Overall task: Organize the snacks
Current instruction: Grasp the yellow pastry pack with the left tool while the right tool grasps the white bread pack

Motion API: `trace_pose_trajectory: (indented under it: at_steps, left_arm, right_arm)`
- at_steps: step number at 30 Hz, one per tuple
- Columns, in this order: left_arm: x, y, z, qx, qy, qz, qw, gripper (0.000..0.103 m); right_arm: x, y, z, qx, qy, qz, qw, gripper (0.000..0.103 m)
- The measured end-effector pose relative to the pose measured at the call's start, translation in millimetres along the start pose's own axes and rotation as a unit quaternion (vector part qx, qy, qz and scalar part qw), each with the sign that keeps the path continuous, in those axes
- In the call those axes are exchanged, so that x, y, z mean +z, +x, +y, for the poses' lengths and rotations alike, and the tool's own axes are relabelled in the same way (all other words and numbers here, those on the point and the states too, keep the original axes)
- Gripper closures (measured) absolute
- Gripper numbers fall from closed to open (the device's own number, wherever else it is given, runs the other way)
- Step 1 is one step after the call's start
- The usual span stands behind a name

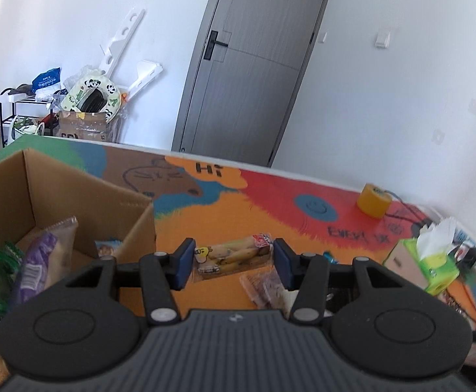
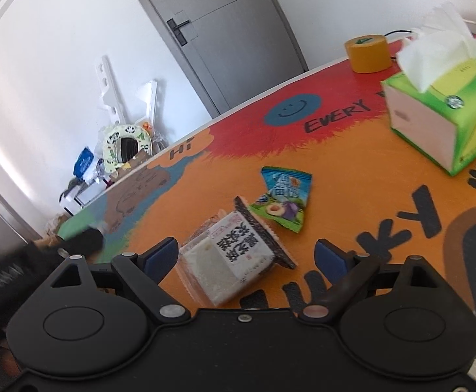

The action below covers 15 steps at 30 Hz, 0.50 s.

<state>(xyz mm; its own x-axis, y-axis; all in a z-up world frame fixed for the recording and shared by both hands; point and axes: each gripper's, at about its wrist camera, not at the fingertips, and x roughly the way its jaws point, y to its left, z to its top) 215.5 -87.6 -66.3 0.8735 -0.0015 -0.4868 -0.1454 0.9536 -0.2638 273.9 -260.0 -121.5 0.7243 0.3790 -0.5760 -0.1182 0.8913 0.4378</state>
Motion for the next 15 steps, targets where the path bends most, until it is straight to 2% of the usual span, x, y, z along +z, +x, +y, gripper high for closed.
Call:
trace_pose_trajectory:
  at_steps: [3, 6, 10, 11, 13, 15]
  left_arm:
    - [3, -2, 2, -0.005, -0.004, -0.003, 1.0000, 0.052]
    - [2, -2, 5, -0.008, -0.006, -0.004, 0.9999, 0.052]
    - [-2, -4, 2, -0.005, 0.000, -0.006, 1.0000, 0.052]
    - [-2, -4, 2, -0.005, -0.001, -0.005, 1.0000, 0.052]
    - [-3, -3, 2, -0.005, -0.005, 0.000, 1.0000, 0.052]
    - [-5, -3, 1, -0.002, -0.003, 0.001, 1.0000, 0.052]
  right_arm:
    - [-3, 6, 9, -0.005, -0.020, 0.006, 1.000, 0.007]
    - [-6, 13, 18, -0.020, -0.041, 0.012, 0.999, 0.000]
    - [-10, 20, 24, -0.030, -0.053, 0.019, 0.998, 0.000]
    - [-12, 21, 25, -0.035, -0.058, 0.016, 0.998, 0.003]
    - [-14, 17, 27, -0.042, -0.071, 0.011, 0.997, 0.027]
    - [-13, 12, 22, -0.030, -0.058, 0.014, 0.998, 0.042]
